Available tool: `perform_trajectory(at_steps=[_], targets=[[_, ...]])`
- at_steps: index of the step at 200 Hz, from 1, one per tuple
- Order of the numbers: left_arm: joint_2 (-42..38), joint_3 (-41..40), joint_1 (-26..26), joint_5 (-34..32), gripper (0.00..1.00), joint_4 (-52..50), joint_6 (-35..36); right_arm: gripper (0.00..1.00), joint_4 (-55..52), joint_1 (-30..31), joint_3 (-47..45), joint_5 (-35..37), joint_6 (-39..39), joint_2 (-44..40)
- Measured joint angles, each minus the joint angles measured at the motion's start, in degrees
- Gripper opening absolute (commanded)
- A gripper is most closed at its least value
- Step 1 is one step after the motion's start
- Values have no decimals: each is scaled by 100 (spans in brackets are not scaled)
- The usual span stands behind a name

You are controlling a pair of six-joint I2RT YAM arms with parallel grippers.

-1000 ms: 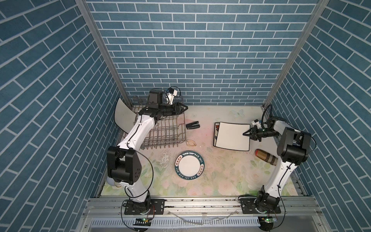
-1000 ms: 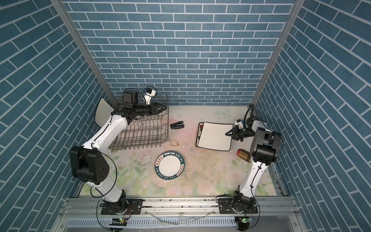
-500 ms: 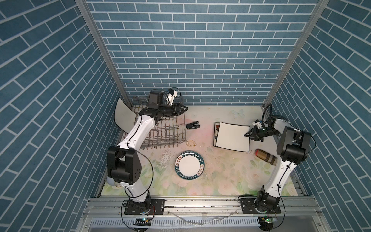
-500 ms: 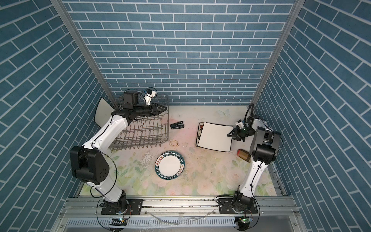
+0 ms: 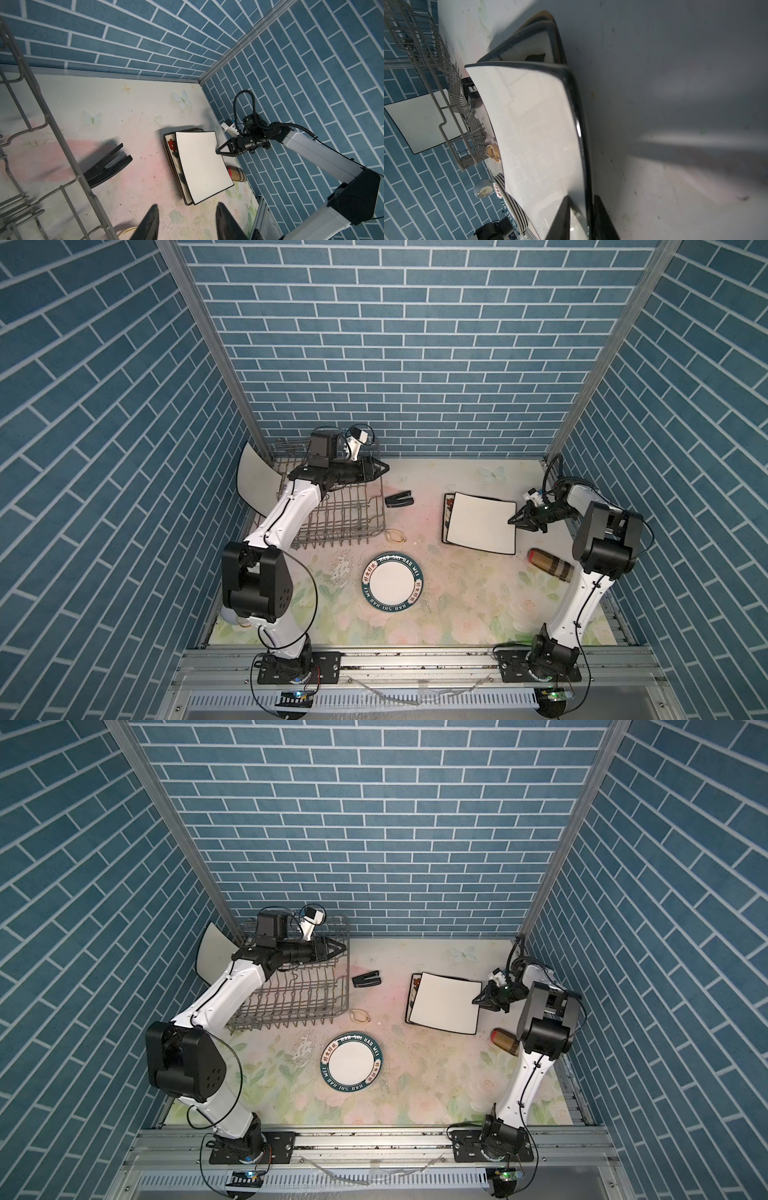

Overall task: Unload the plates from the dish rack
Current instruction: Place a plate on the plates.

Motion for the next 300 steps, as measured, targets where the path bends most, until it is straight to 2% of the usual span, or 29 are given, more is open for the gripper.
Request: perform_trajectory(at_steps=[44,132,184,219,267,300], targets=[[-26,-9,0,2,46,0,2,12,-11,2,92,13,-28,4],[-28,-9,0,-4,46,-11,42,11,-68,122,339,46,-26,214],[-28,205,0,-199,46,-509,372,10,-101,166,485,96,-26,289],[-28,800,0,-684,49,-1322,927,12,-105,201,562,157,-26,323],[-225,1897,44,-1917,61,-2691,2046,23,-114,240,566,382,-24,317],[-382,2516,319,-2433,66,-3305,2516,29,-127,264,562,723,-28,219]])
